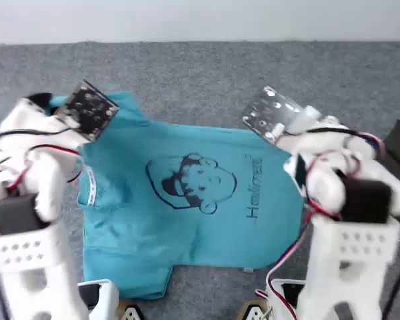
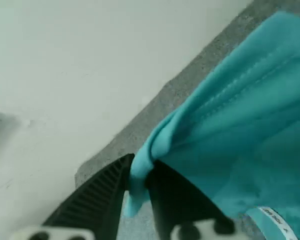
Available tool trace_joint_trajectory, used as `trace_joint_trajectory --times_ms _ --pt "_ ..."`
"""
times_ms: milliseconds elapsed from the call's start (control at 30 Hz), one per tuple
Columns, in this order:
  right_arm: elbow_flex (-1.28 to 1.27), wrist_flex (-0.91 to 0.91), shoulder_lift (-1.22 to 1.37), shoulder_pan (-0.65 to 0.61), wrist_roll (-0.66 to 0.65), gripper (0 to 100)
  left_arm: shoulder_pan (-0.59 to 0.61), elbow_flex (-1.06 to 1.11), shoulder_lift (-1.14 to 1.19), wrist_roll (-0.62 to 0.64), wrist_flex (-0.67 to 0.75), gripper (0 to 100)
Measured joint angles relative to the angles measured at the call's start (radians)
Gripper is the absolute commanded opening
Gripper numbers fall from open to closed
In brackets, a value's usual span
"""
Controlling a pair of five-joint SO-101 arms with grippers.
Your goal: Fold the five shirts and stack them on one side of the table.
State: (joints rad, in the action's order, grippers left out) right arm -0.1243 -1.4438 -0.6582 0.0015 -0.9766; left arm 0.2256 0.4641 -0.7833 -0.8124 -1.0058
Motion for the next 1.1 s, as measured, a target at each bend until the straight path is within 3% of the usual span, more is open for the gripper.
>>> trace_joint_trajectory --times_ms 167,400,767,1100 --pt "-0.189 0.285 0.048 -0.003 0.0 1.0 -0.008 0.282 0.026 -0.005 0.396 1" --pt "-0.281 0.657 0.167 -0.005 0.002 1.0 -0.012 0.249 0.264 -0.015 0.713 1" --pt "-0.281 1.077 0.463 -0.005 0.0 1.0 -0.041 -0.285 0.839 -0.015 0.778 1" --pt "-0.282 1.22 0.589 -0.005 0.0 1.0 -0.077 -0.588 1.175 -0.126 0.778 1"
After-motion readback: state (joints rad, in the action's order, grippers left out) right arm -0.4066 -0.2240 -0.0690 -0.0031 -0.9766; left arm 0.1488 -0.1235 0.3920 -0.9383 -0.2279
